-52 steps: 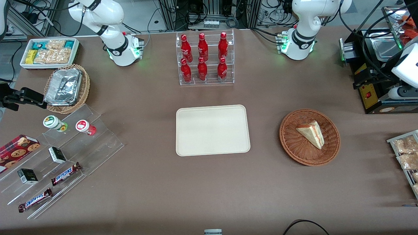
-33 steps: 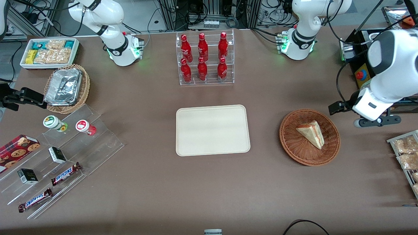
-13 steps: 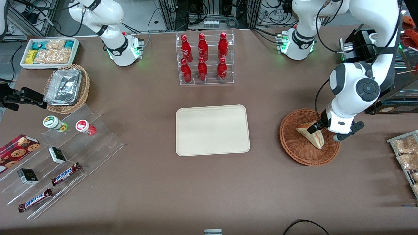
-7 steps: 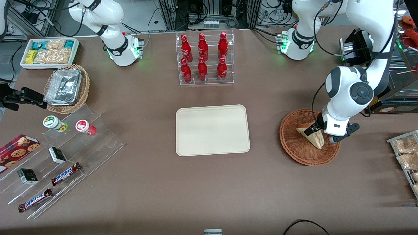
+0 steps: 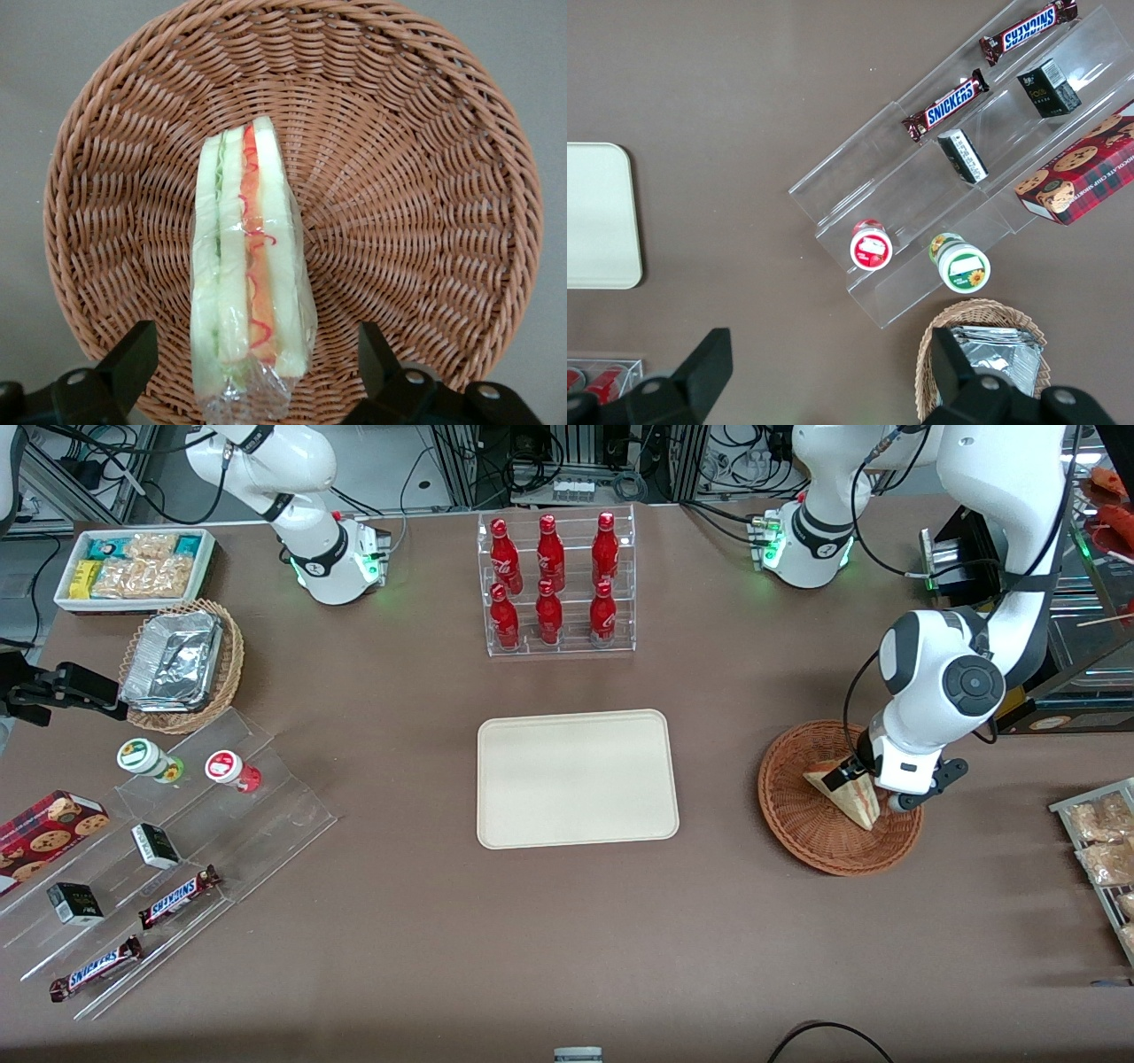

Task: Place sandwich from basket to tray
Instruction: 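Lower the open left gripper around the sandwich in the basket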

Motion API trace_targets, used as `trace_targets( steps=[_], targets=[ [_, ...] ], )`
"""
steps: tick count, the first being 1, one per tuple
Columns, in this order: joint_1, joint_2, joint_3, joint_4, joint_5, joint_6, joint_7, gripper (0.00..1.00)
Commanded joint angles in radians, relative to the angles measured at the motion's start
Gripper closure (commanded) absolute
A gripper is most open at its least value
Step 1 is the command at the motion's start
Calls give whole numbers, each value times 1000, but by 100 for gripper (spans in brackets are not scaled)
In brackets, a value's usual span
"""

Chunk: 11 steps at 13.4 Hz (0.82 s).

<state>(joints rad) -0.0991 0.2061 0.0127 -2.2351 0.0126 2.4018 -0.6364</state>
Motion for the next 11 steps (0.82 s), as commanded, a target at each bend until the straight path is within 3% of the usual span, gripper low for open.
trace_targets(
  steps=[1,2,3,5,7,11],
  targets=[
    [-1,10,3,-21,12,28,-22,0],
    [-1,15,3,-23,12,28,-22,1],
    [-1,15,4,-21,12,28,-23,13],
    [1,15,7,-20,10,28,-23,61],
    [-1,13,18,-17,10,27,-23,98],
    [-1,-11,20,5,10,-4,-22,100]
  ],
)
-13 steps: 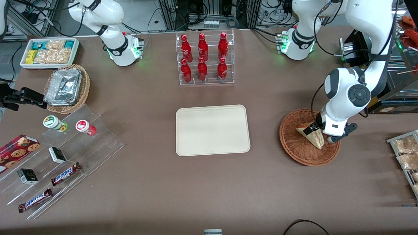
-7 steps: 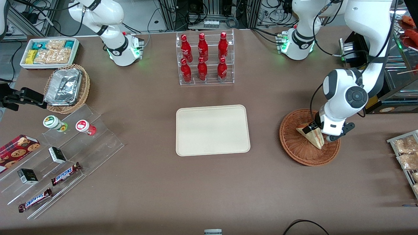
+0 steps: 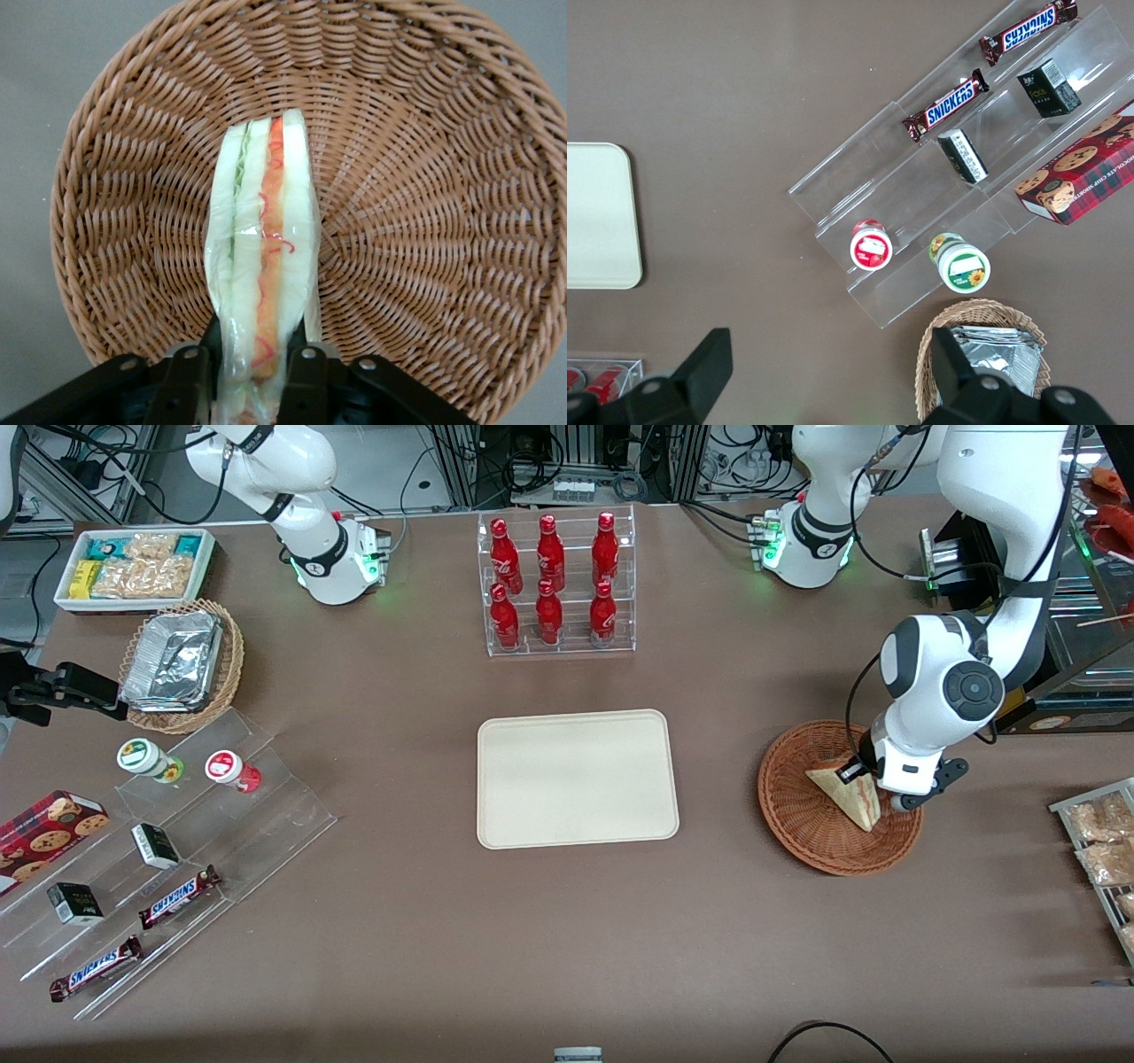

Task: Place sandwich from basket to tray
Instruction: 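Close the left gripper on the sandwich and lift it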

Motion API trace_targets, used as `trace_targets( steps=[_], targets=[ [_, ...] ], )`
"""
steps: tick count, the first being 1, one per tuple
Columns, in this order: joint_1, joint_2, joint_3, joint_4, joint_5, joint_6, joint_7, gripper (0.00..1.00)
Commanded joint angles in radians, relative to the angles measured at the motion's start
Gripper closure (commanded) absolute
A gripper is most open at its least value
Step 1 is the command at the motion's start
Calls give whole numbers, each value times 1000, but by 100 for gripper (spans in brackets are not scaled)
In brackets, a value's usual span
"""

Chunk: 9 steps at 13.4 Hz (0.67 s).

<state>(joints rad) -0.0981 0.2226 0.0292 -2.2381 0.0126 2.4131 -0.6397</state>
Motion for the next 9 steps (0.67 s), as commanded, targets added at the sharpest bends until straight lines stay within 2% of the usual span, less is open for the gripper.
trace_targets(
  steps=[1,2,4,9],
  targets=[
    [-3,-38,3,32,12,-61,-18,100],
    [-9,-49,1,67,20,-122,-17,100],
    [-18,-66,-9,165,84,-280,-18,100],
    [-144,-6,-22,467,84,-578,-3,100]
  ],
)
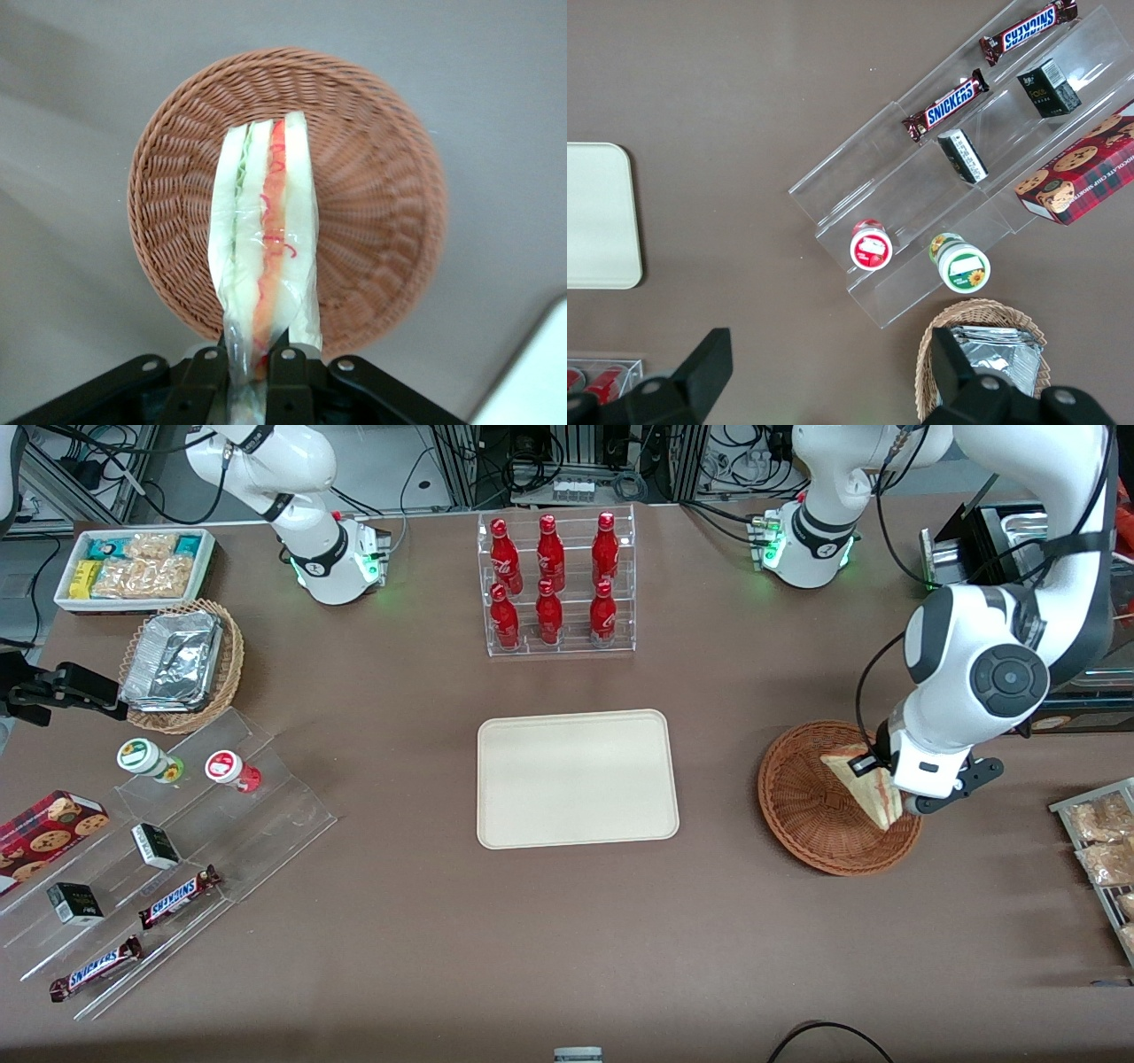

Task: Place sandwich from basket to tray
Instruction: 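Carry the held sandwich over to the cream tray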

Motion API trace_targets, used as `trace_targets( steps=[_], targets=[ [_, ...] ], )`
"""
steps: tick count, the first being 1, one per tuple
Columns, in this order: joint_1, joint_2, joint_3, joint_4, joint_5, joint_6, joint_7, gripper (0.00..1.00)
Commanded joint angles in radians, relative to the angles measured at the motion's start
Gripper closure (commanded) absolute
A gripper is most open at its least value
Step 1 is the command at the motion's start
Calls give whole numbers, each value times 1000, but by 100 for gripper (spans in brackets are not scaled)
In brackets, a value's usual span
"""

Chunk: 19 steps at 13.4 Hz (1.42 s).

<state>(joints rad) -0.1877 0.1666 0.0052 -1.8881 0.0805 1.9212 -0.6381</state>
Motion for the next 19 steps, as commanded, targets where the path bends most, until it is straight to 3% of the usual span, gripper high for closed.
trace_targets(
  steps=[1,7,10,19],
  targets=[
    [-85,54,3,150,15,-112,-8,100],
    [-260,82,2,243,1,-116,-20,100],
    [-341,160,1,338,-68,-122,-20,100],
    [-515,416,-10,498,-110,-58,-43,100]
  ],
)
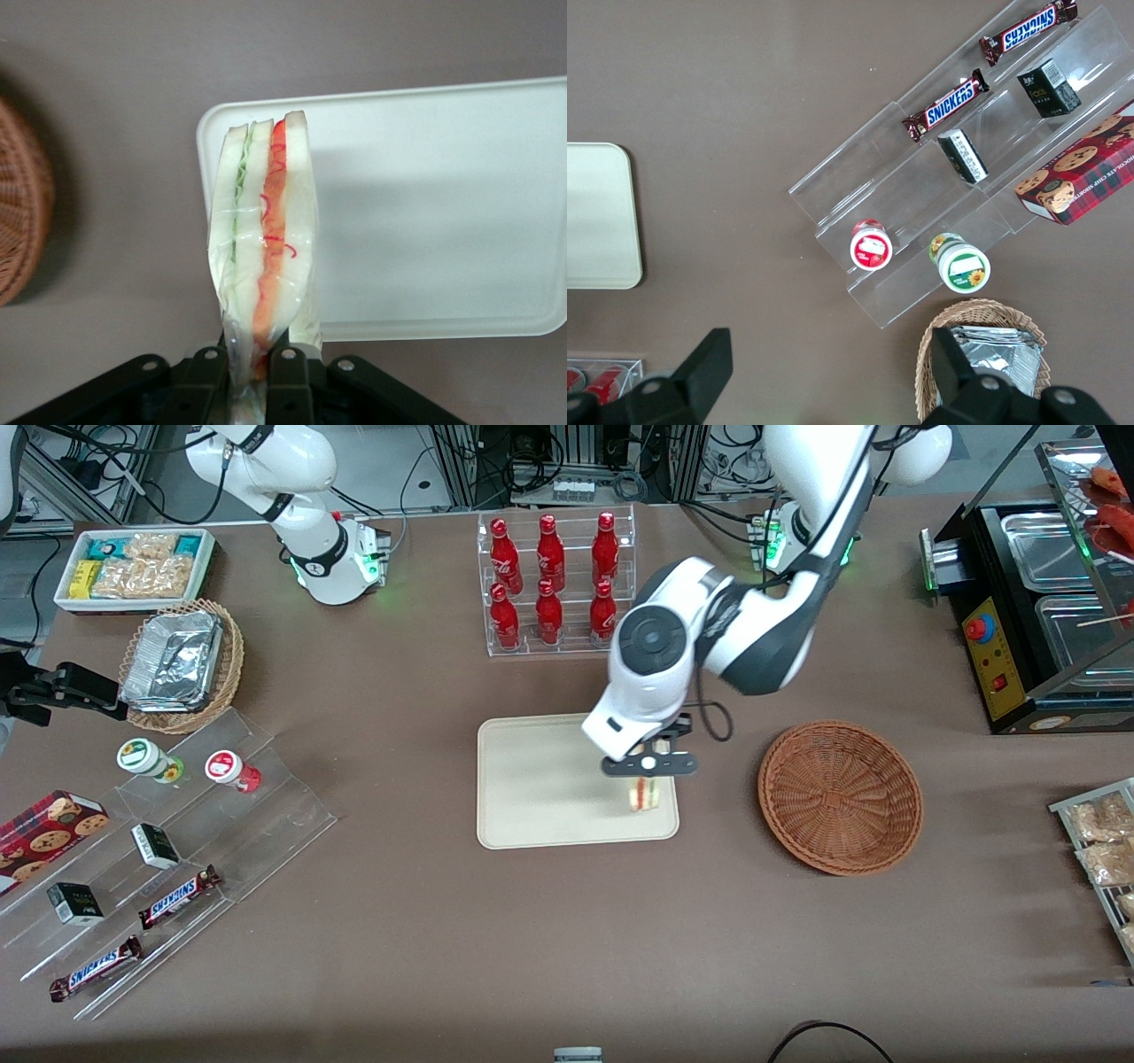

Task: Place sandwich from basket to tray
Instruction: 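Carry the held sandwich over to the cream tray, then lower the sandwich onto the tray and open the left gripper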

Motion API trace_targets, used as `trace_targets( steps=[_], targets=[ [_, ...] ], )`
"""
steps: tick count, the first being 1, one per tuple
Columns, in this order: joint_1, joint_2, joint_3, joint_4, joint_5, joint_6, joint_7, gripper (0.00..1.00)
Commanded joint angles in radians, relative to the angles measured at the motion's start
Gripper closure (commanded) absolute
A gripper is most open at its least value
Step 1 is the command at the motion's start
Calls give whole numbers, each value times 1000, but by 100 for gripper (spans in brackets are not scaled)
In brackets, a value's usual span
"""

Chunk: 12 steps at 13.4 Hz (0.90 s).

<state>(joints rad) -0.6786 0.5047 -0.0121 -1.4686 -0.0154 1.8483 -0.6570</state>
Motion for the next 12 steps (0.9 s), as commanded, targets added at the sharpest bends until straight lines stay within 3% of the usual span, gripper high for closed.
trace_targets(
  steps=[1,12],
  targets=[
    [-44,96,1,77,-12,66,-26,100],
    [-156,233,3,80,3,213,-173,100]
  ],
)
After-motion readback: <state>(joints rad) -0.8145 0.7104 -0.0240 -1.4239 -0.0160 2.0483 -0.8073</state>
